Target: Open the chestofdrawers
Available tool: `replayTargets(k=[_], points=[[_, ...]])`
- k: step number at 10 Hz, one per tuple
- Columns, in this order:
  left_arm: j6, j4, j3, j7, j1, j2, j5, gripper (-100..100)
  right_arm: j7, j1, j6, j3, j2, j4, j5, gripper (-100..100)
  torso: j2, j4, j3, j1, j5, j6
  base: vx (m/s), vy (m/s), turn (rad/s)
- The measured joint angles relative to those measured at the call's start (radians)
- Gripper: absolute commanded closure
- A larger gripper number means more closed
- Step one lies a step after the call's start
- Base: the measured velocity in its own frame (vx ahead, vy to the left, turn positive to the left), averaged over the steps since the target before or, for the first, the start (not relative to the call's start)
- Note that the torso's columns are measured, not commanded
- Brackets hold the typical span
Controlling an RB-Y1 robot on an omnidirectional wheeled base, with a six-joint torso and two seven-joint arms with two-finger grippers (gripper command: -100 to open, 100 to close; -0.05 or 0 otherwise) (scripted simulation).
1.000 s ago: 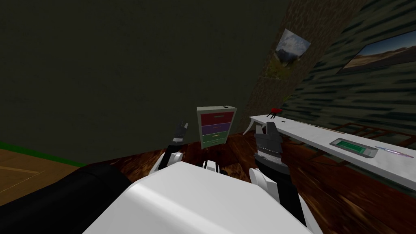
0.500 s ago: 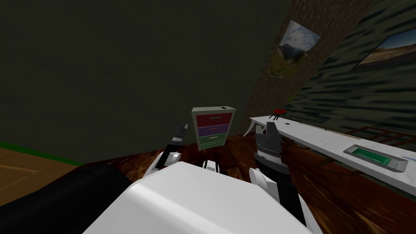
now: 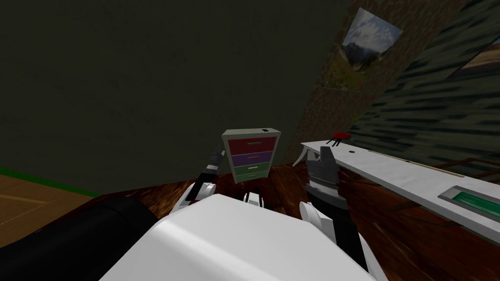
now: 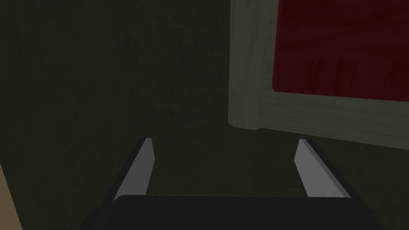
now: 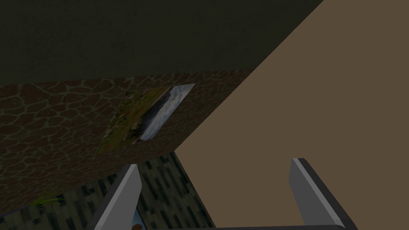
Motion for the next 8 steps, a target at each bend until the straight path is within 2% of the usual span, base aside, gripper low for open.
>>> replayTargets(k=[5,8], points=[[0.091,-0.009,0.025,0.003,0.008,-0.012,0.024,-100,0.0,0.0,0.0,0.0,0.0,0.0,0.0,0,0.001,0.0,0.0,-0.001,0.0,0.0,0.125,-0.16,0.052],[0.153,-0.013,0.038,-0.001,0.01,-0.008,0.037,-100,0.0,0.0,0.0,0.0,0.0,0.0,0.0,0,-0.001,0.0,-0.001,0.001,0.0,0.0,0.145,-0.175,0.055]])
